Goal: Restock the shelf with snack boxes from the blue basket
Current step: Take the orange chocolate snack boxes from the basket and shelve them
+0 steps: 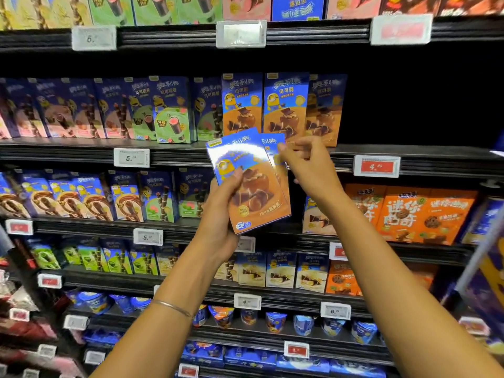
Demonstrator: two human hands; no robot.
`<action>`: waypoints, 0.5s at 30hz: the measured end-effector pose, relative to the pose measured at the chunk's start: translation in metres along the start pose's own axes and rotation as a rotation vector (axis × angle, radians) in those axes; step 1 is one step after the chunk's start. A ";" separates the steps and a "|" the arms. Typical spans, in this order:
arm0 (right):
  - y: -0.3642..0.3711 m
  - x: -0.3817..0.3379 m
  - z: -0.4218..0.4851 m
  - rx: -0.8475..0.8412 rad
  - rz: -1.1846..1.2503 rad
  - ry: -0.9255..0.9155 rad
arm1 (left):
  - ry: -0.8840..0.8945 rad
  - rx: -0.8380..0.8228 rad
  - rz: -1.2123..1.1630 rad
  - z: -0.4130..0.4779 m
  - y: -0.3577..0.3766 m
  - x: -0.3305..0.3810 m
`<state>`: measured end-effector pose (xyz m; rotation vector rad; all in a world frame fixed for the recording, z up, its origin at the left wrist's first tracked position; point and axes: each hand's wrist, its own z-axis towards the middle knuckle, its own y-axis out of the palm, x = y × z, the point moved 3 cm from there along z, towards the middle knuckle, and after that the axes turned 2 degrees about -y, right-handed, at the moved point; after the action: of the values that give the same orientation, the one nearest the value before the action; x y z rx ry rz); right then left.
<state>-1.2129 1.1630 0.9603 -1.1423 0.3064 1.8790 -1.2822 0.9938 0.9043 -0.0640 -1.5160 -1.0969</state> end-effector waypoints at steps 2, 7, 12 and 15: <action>-0.004 0.002 -0.008 -0.130 0.082 0.113 | 0.028 -0.039 0.023 0.006 0.011 0.001; -0.044 -0.002 0.012 0.090 0.117 0.070 | 0.030 -0.056 0.078 0.021 0.031 0.003; -0.090 -0.003 0.047 0.311 -0.019 -0.057 | 0.103 -0.053 0.190 0.035 0.040 0.015; -0.102 0.002 0.061 0.370 0.007 -0.055 | 0.163 -0.053 0.255 0.041 0.045 0.024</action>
<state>-1.1690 1.2598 1.0145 -0.8381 0.6000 1.7634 -1.2931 1.0324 0.9553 -0.1947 -1.2933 -0.9154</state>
